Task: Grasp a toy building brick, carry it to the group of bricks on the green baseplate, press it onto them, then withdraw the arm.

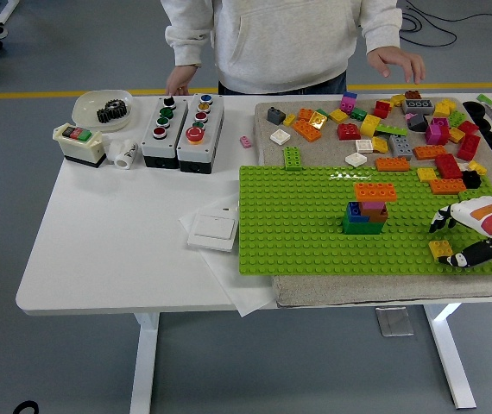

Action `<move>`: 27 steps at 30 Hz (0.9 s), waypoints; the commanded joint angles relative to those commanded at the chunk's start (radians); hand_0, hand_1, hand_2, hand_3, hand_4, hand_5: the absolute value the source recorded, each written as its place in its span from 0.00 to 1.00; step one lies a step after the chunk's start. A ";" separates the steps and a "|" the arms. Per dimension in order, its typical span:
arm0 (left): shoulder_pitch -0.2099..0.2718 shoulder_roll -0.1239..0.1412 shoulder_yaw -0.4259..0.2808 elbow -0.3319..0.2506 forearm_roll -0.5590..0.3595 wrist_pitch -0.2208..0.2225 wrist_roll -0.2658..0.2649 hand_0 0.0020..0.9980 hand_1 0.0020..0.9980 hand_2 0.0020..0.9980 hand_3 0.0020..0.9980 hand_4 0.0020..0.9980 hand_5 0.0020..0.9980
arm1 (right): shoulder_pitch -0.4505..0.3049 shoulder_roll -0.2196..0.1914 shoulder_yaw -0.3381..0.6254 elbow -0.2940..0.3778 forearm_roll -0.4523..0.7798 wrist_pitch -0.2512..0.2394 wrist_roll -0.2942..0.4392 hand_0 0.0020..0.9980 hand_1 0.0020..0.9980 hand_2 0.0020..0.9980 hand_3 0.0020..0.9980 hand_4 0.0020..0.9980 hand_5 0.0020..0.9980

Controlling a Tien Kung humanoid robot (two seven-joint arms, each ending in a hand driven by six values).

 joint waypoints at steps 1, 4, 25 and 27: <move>0.000 0.000 0.000 0.000 0.000 0.000 0.000 0.82 0.82 0.80 0.61 0.69 0.61 | 0.000 0.000 0.000 -0.003 0.000 -0.001 0.000 0.56 0.59 0.62 0.61 0.85 0.27; 0.000 0.000 0.001 0.000 0.000 0.000 -0.001 0.83 0.82 0.80 0.61 0.69 0.61 | -0.002 0.000 0.000 -0.006 -0.001 -0.001 0.000 0.56 0.58 0.62 0.61 0.85 0.29; 0.006 -0.002 -0.001 -0.002 0.000 -0.005 -0.006 0.83 0.83 0.80 0.61 0.69 0.61 | -0.015 0.005 -0.017 -0.020 0.003 -0.025 0.007 0.55 0.55 0.60 0.59 0.83 0.34; 0.006 -0.002 -0.002 -0.002 0.000 -0.005 -0.006 0.83 0.83 0.80 0.61 0.69 0.61 | -0.015 0.006 -0.017 -0.020 0.004 -0.028 0.007 0.53 0.54 0.58 0.57 0.82 0.35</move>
